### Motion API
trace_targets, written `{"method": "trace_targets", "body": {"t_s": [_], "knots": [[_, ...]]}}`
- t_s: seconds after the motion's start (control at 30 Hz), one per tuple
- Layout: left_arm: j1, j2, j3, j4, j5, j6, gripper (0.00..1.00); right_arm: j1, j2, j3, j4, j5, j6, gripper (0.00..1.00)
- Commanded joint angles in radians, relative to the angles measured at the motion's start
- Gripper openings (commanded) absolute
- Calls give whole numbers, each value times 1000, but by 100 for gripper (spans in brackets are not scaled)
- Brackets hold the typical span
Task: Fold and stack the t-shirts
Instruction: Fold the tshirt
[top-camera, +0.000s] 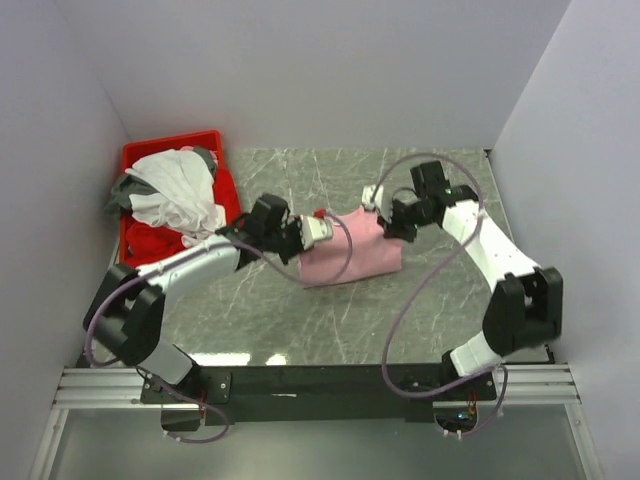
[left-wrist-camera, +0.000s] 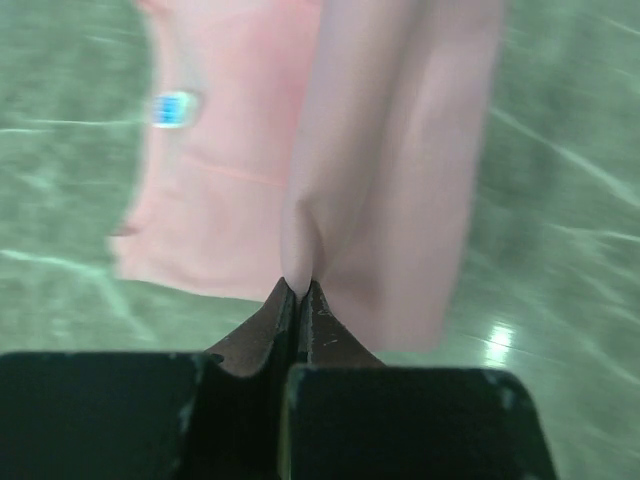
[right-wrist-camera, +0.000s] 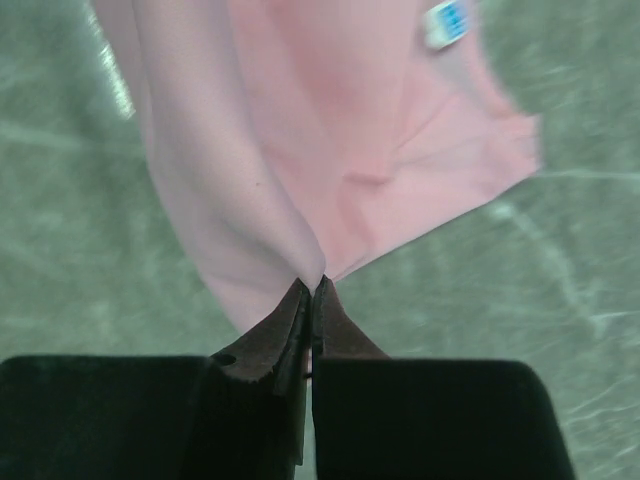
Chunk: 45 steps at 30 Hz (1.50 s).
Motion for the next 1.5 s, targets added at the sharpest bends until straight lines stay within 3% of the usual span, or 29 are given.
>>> {"method": "trace_targets", "body": {"t_s": [0.0, 0.17, 0.37, 0.77, 1.3, 1.33, 1.37, 1.43, 1.47], "knots": [[105, 98, 125, 37, 128, 72, 0, -7, 134, 198, 48, -20, 117, 0], [221, 318, 290, 57, 171, 43, 0, -9, 405, 509, 70, -4, 254, 0], [270, 455, 366, 125, 133, 6, 0, -5, 613, 666, 133, 52, 361, 0], [291, 510, 421, 217, 47, -32, 0, -7, 642, 618, 312, 178, 492, 0], [293, 604, 539, 152, -10, -75, 2, -5, 691, 635, 351, 236, 564, 0], [293, 606, 542, 149, -17, -86, 6, -5, 693, 643, 352, 255, 574, 5], [294, 606, 545, 149, -43, -98, 20, -2, 694, 646, 361, 269, 587, 19], [293, 593, 561, 154, -79, -151, 37, -1, 686, 638, 395, 313, 627, 43], [293, 589, 567, 161, -106, -171, 54, -2, 676, 626, 418, 338, 643, 57]]}}
